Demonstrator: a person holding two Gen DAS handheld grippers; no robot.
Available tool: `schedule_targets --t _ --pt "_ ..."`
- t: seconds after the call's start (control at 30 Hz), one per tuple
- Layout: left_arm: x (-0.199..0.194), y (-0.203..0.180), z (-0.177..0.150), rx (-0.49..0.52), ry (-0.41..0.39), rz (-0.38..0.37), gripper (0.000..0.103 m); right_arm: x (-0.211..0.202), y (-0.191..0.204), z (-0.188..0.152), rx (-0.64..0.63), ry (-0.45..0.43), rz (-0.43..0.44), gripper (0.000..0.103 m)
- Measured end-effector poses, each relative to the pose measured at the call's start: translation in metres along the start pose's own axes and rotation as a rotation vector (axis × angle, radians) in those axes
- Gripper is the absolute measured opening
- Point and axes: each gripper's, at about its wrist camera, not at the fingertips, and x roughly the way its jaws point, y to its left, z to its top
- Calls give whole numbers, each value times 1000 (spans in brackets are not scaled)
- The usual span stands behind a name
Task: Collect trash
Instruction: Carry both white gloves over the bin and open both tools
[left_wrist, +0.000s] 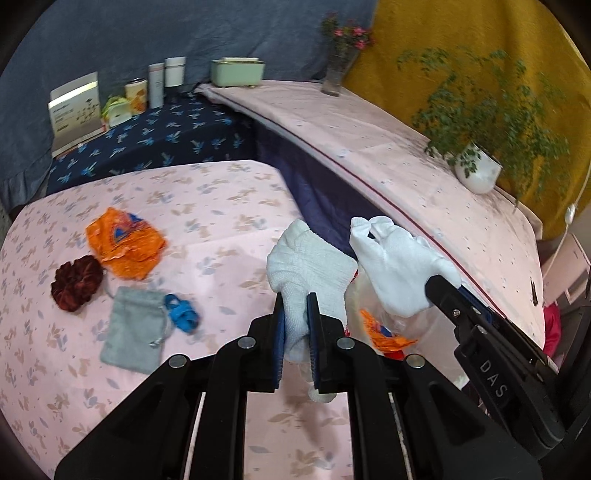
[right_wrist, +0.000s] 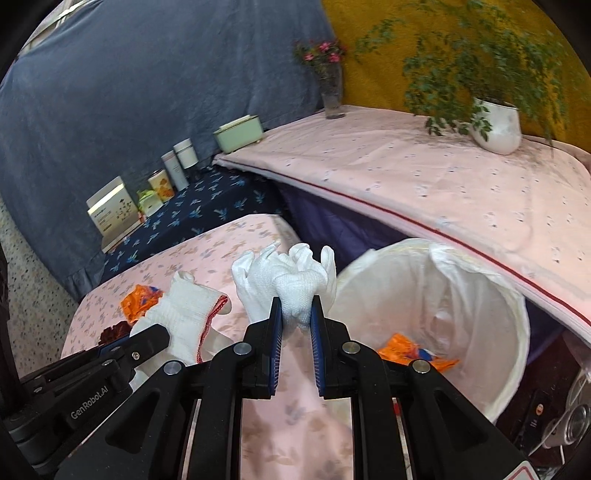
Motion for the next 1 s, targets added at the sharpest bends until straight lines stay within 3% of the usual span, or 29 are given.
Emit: schedule_targets --t 0.5,1.0 --pt "21 -94 -3 145 29 -96 11 -19 -93 -11 125 -16 -125 14" --pt "45 -125 -12 191 76 -144 11 -16 -119 -23 158 7 -165 14"
